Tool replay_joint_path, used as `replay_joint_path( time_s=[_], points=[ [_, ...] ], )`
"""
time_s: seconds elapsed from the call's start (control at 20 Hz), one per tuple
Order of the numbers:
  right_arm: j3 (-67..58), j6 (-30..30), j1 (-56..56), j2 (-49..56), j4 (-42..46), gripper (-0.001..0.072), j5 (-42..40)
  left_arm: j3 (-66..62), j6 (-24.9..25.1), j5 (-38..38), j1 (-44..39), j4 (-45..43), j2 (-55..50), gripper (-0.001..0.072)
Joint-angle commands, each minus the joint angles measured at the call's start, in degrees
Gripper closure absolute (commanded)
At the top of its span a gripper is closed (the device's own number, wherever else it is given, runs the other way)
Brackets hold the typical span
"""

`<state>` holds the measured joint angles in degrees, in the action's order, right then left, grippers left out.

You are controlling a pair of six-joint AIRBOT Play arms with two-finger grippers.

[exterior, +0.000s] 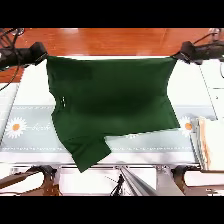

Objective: Fold the shirts.

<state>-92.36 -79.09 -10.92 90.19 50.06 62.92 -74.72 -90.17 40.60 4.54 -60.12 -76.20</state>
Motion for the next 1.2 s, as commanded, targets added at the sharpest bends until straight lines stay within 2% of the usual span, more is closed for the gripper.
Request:
replay_joint_path(
  time_s=[0.0,0.05,0.1,0.15,0.2,0.3,0.4,0.5,0.55,0.6,0.65,0.75,0.85,1.05,1.15],
  points=[
    [-8.5,-2.67,-0.11,12.66,-9.79,0.0693,-1.77,-4.22,-1.62,-0.79,-1.46,3.37,-6.84,0.0681],
    [-8.63,-3.56,-0.22,13.88,-10.67,0.0691,-1.9,-4.22,-1.62,-0.13,-1.79,3.37,-7.26,0.0678],
    [-8.63,-3.65,-0.44,14.62,-10.88,0.0534,-1.4,-4.22,-1.62,0.94,-1.9,3.19,-7.48,0.06],
    [-8.63,-3.54,-0.98,14.62,-10.62,0.0196,-0.15,-4.24,-1.31,2.38,-1.73,2.97,-7.48,0.0288],
    [-8.63,-2.51,-1.9,14.21,-10.67,0.0082,1.88,-4.46,-0.48,5.44,-1.22,2.82,-7.45,0.0016],
    [-8.63,-0.61,-5.31,12.37,-10.47,0.0082,8.2,-6.21,3.13,18.14,1.77,-1.27,-7.41,0.0004],
    [-8.63,0.55,-9.92,10.19,-8.87,0.0083,17.4,-6.43,2.95,31.39,5.99,-6.88,-7.3,0.0004],
    [-7.3,0.04,-12.83,7.02,2.01,0.0086,25.33,-2.89,5.16,43.6,10.45,-9.09,-6.86,0.0005],
    [-4.59,-1.09,-13.03,4.44,9.92,0.0087,26.8,0.74,5.05,46.25,12.02,-8.85,-5.88,0.0005],
    [0.44,-2.08,-13.0,0.76,15.1,0.0088,25.57,6.1,4.11,46.29,13.22,-8.11,-3.72,0.0005],
    [7.1,-2.8,-13.33,-3.45,15.06,0.0088,21.9,12.37,4.39,43.89,13.9,-7.41,-0.48,0.0004],
    [22.34,-2.47,-13.73,-12.61,11.26,0.0089,12.09,23.56,6.1,39.04,15.47,-7.41,5.95,0.0005],
    [36.02,1.29,-13.62,-21.03,6.64,0.0089,5.51,32.68,8.76,37.77,18.21,-5.64,11.1,0.0005],
    [49.51,3.5,-13.73,-30.42,4.15,0.0089,3.15,45.55,15.23,37.33,23.91,6.38,17.92,0.0005],
    [52.0,3.5,-13.73,-32.33,4.42,0.0089,3.74,49.86,16.04,36.04,23.61,8.44,19.34,0.0005]
  ],
)
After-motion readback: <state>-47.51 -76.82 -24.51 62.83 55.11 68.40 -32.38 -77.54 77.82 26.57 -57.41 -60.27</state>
